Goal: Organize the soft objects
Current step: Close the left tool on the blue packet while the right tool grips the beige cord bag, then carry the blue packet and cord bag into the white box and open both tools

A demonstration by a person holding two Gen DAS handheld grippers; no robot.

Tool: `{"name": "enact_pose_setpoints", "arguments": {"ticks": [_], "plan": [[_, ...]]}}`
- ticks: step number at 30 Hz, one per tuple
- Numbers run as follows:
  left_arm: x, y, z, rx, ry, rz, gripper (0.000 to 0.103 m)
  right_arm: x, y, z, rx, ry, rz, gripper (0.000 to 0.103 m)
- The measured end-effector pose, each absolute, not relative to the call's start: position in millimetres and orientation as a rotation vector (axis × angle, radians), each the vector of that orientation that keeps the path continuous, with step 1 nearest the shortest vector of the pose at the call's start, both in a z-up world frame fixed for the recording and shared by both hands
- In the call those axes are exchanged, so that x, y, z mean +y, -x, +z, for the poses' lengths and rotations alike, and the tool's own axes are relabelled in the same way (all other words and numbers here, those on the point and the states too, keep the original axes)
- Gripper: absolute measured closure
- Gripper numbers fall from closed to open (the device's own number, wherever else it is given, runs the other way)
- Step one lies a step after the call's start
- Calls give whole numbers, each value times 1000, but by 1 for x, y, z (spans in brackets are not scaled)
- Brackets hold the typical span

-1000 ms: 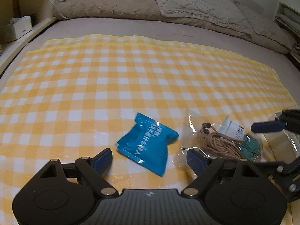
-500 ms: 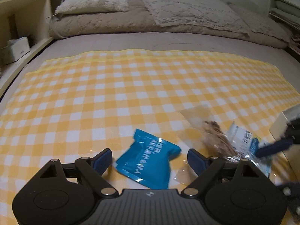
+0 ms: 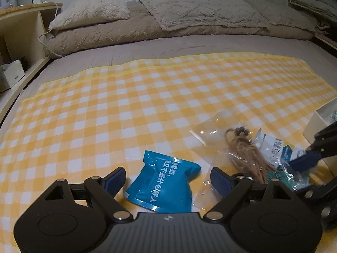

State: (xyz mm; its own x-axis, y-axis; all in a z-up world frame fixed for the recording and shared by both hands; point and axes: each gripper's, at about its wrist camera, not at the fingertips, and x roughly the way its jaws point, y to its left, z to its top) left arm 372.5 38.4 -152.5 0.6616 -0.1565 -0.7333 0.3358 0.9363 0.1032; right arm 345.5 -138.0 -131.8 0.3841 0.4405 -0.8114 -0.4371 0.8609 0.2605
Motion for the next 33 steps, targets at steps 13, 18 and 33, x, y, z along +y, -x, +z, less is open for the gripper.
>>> {"name": "enact_pose_setpoints", "arguments": {"ticks": [13, 18, 33], "plan": [[39, -378, -146, 855, -251, -242, 51, -151, -337, -120, 1029, 15, 538, 73], [40, -366, -127, 826, -232, -229, 53, -146, -334, -108, 991, 10, 532, 74], [32, -314, -58, 720, -188, -220, 55, -160, -300, -58, 861, -10, 474, 75]]}}
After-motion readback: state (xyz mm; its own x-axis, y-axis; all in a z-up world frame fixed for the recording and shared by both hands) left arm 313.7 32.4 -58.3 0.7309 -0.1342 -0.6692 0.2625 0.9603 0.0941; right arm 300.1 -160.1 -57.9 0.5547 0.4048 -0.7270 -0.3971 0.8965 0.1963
